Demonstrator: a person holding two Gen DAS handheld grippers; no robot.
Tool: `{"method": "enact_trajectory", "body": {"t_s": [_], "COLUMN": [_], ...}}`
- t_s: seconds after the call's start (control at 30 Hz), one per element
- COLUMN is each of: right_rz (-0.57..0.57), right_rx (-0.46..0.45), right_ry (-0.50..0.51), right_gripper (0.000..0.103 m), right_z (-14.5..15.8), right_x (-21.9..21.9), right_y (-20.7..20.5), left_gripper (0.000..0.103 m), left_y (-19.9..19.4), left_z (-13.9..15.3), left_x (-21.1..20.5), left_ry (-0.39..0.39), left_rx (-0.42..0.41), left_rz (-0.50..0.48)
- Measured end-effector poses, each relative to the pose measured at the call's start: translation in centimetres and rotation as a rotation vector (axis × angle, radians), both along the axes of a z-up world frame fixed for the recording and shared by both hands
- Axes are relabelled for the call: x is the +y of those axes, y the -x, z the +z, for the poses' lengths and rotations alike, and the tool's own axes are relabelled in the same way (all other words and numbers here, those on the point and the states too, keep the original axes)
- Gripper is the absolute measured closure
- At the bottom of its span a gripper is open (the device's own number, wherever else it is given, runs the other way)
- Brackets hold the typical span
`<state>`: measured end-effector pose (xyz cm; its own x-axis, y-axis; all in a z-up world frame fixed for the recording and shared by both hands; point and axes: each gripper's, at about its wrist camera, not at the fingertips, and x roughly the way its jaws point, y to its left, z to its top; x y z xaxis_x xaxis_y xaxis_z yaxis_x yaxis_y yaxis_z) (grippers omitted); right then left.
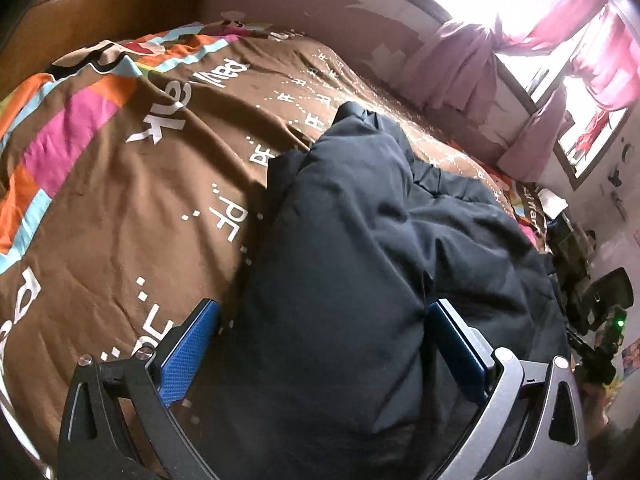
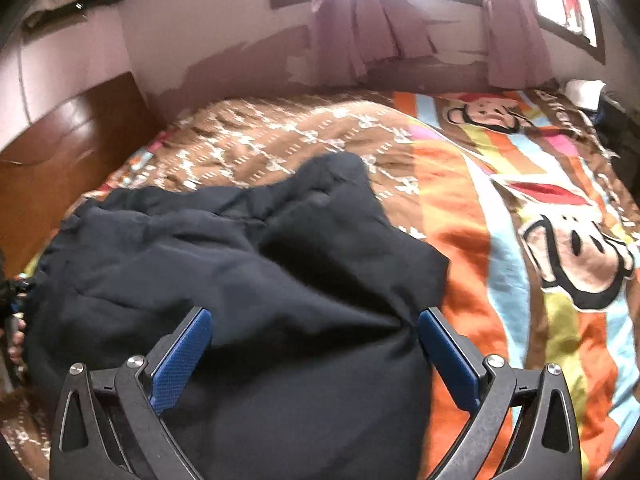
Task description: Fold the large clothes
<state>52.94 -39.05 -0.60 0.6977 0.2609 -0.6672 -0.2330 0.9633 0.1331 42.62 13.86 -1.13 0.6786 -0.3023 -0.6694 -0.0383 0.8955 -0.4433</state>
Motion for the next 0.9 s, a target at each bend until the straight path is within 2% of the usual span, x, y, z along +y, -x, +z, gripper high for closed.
{"method": "enact_trajectory", "body": {"t_s": [0.07,0.1,0.27,0.4,0.5,0.63,0.8,0.9], "right_rz": [-0.036,-0.037,-0.002,0.028,0.027,0.023,0.02,0.013], "right_rx": [0.06,0.088,0.212,0.278,0.266,0.231,0.201,0.171], "right_ry": [0.015,-0.01,-0.189,-0.352,-0.384,-0.359,-0.364,-0.354], "right_gripper": [0.0,0.0,0.0,0.0,0.0,0.0,0.0,0.0], "right_z": [-1.4,-1.9,-4.1,-5.5,-5.8,-5.9,-6.2,-6.4], "right_x": [-0.6,-1.1,-3.2,-5.3,-5.9,-5.6,-5.6,-5.4], "right_y": [-0.7,-1.1,-2.7,-3.6,-3.5,-2.9,-1.8,-1.2], "left_gripper": [0.001,0.001,0.001,0.001,0.001,0.001,0.001,0.001], "left_y": [-0.3,-0.4,-1.9,-3.2,-4.2,-5.7,-5.9,-5.9], "left_z": [-0.4,-0.6,-1.1,-0.6,-0.4,-1.6,-2.5,-2.7], "left_x": [-0.1,0.0,0.9,1.3,1.1,1.0,2.3,2.9], "left_ry": [0.005,0.016,0.078,0.064,0.047,0.115,0.189,0.197], "left_rx": [0.011,0.016,0.057,0.082,0.102,0.167,0.146,0.142], "left_rz": [-0.015,-0.02,-0.066,-0.08,-0.118,-0.189,-0.206,-0.212]}}
